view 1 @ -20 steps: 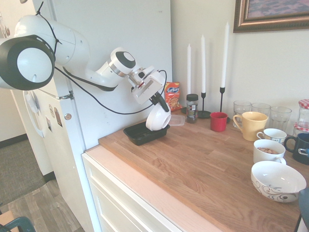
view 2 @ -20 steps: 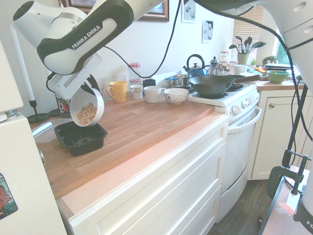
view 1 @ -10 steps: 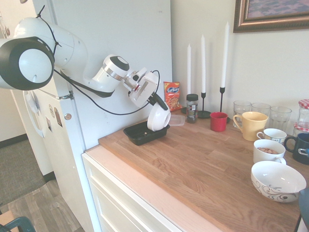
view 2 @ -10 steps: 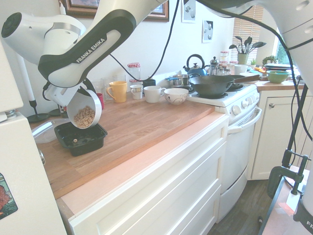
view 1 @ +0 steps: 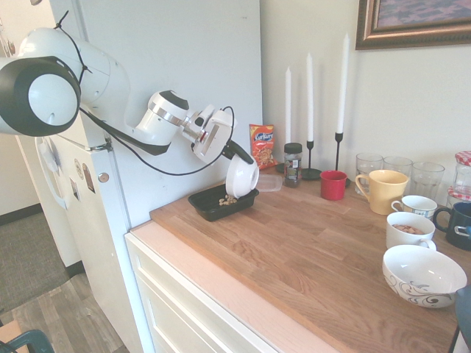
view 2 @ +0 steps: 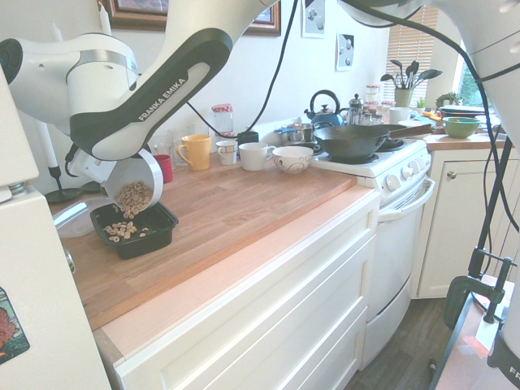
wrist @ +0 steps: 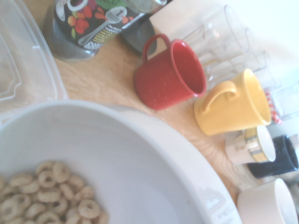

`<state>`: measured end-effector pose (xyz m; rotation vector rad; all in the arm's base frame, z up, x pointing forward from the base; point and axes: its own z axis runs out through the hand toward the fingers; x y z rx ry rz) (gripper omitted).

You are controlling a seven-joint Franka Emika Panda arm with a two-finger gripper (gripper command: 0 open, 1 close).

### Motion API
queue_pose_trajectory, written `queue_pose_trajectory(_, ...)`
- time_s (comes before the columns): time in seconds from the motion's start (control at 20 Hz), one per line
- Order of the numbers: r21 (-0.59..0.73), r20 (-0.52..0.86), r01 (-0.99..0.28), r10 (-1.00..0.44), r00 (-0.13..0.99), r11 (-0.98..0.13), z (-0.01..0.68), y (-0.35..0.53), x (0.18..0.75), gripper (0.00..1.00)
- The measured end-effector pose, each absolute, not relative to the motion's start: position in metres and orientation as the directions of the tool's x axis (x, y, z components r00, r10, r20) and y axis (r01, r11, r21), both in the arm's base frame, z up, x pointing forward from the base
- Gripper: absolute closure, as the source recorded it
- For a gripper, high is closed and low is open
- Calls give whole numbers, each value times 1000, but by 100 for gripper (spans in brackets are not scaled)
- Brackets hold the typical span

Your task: Put the cereal into the box

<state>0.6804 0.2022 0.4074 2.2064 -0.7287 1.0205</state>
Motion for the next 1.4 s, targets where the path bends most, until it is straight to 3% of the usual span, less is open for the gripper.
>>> queue_pose_trajectory(1.4, 207, 893, -599, -101, 439, -773, 394, 196, 663, 100)
